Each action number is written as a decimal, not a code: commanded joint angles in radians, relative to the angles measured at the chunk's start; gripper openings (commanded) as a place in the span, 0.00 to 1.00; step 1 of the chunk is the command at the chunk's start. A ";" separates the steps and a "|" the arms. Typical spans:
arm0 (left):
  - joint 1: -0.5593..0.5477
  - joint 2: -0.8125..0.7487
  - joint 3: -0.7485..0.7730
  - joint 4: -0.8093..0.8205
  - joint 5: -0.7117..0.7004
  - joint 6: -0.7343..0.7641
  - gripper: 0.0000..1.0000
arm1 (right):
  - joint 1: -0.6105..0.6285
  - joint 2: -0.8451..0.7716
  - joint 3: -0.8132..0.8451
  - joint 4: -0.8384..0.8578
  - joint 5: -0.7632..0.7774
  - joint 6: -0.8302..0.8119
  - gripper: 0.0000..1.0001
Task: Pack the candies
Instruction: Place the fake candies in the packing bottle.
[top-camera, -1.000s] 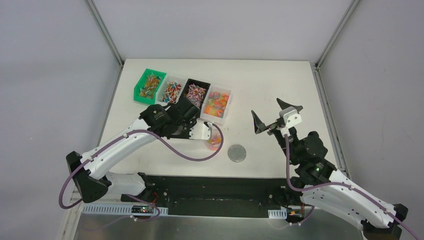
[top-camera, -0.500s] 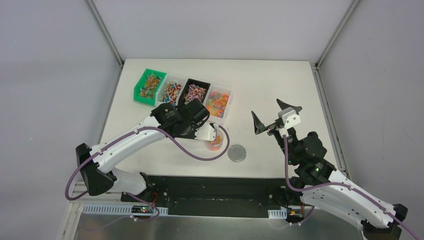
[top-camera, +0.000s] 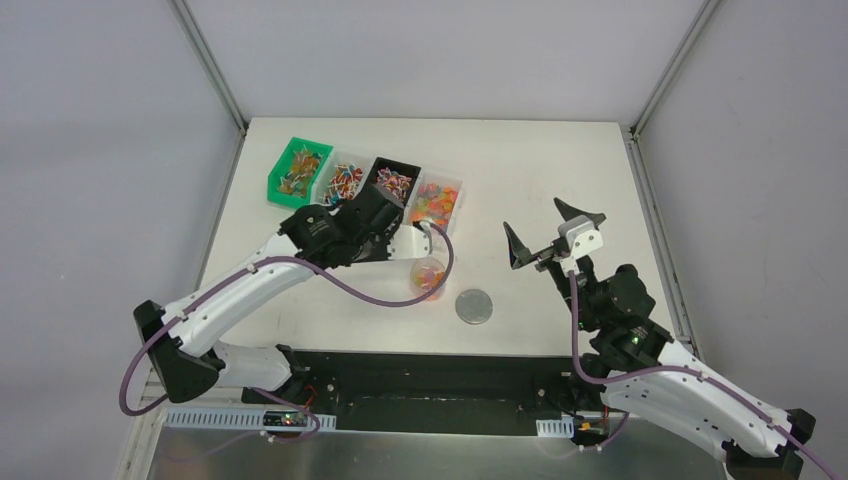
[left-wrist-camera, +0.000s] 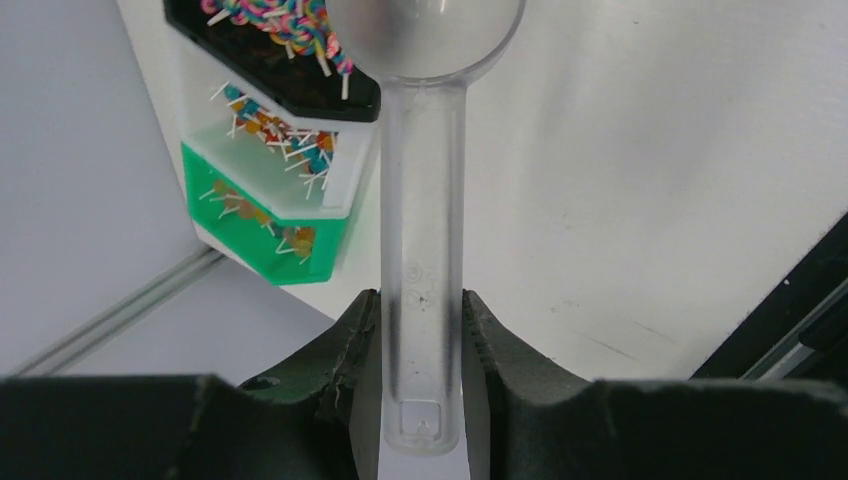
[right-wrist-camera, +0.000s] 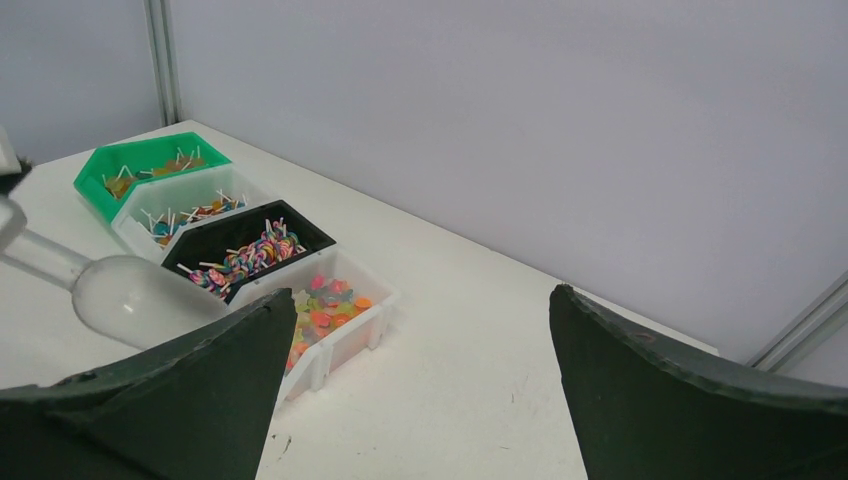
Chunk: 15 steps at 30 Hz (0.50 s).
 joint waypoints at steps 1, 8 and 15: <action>0.075 -0.110 -0.016 0.183 0.034 -0.045 0.00 | 0.005 -0.016 0.006 0.030 0.005 0.004 1.00; 0.264 -0.110 0.021 0.266 0.077 -0.182 0.00 | 0.004 -0.018 0.007 0.031 -0.005 0.011 1.00; 0.372 -0.067 0.067 0.297 -0.010 -0.286 0.00 | 0.004 -0.014 0.009 0.033 -0.012 0.016 1.00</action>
